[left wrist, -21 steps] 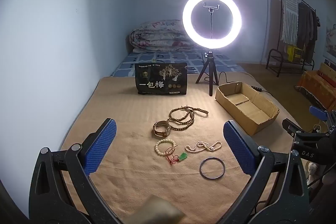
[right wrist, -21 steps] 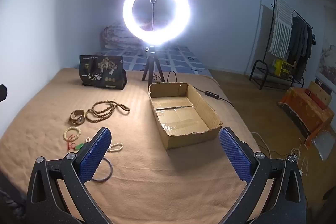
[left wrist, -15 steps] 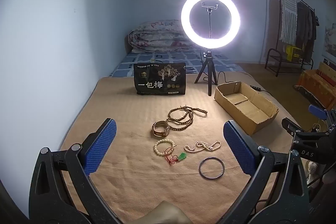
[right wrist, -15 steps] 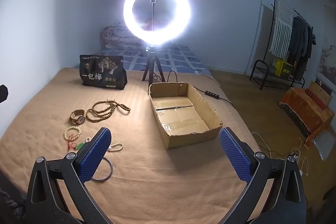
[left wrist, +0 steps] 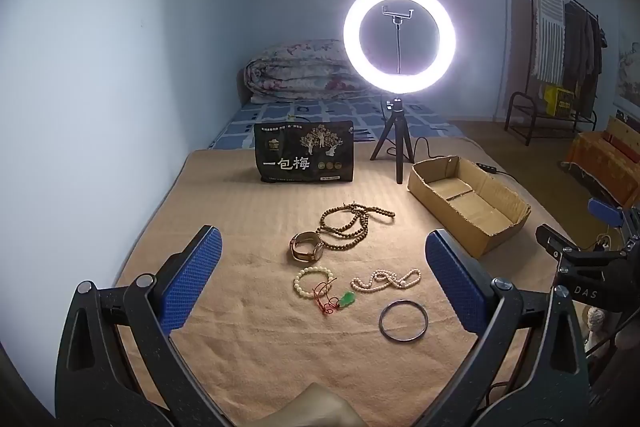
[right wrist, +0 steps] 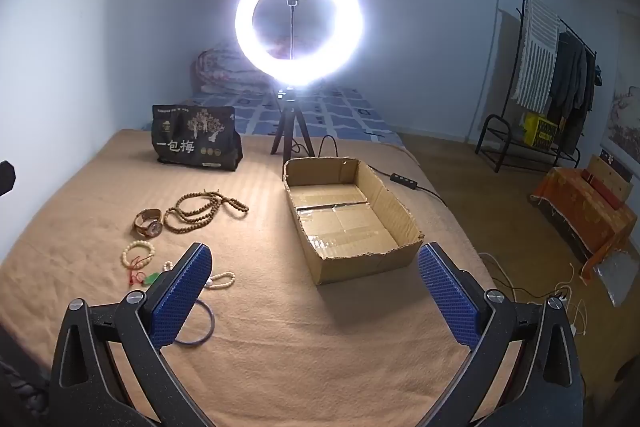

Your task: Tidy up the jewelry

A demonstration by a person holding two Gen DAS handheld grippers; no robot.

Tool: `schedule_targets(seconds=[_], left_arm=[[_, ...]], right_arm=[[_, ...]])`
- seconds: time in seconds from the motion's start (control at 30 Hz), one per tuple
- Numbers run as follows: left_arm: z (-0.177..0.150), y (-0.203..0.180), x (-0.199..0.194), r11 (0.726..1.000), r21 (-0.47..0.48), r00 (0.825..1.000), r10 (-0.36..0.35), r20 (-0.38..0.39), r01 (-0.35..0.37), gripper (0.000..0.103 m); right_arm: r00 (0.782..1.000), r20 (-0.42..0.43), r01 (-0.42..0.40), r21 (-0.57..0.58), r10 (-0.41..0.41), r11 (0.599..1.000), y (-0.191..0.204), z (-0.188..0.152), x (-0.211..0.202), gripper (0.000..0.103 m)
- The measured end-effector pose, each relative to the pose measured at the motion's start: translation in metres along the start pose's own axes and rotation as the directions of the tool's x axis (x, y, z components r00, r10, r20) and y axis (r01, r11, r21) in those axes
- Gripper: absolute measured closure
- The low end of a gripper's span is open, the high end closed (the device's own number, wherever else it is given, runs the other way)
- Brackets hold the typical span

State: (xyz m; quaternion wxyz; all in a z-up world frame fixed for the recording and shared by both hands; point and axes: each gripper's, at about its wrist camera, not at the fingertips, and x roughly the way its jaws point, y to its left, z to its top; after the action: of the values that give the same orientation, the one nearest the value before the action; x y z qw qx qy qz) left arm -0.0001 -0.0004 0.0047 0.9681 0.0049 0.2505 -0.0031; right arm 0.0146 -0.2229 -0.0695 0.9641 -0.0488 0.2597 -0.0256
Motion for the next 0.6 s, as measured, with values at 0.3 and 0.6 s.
schedule_targets(seconds=[0.3, 0.6], left_arm=[[0.0009, -0.0008, 0.0004, 1.0, 0.004, 1.0, 0.0, 0.002, 0.0, 0.0], [0.0008, -0.0009, 0.0006, 1.0, 0.004, 1.0, 0.0, 0.002, 0.0, 0.0]], right_arm=[[1.0, -0.001, 0.0, -0.001, 0.0, 1.0, 0.0003, 0.0006, 0.0007, 0.001], [1.0, -0.001, -0.001, 0.0, 0.001, 1.0, 0.0006, 0.0005, 0.0007, 0.001]])
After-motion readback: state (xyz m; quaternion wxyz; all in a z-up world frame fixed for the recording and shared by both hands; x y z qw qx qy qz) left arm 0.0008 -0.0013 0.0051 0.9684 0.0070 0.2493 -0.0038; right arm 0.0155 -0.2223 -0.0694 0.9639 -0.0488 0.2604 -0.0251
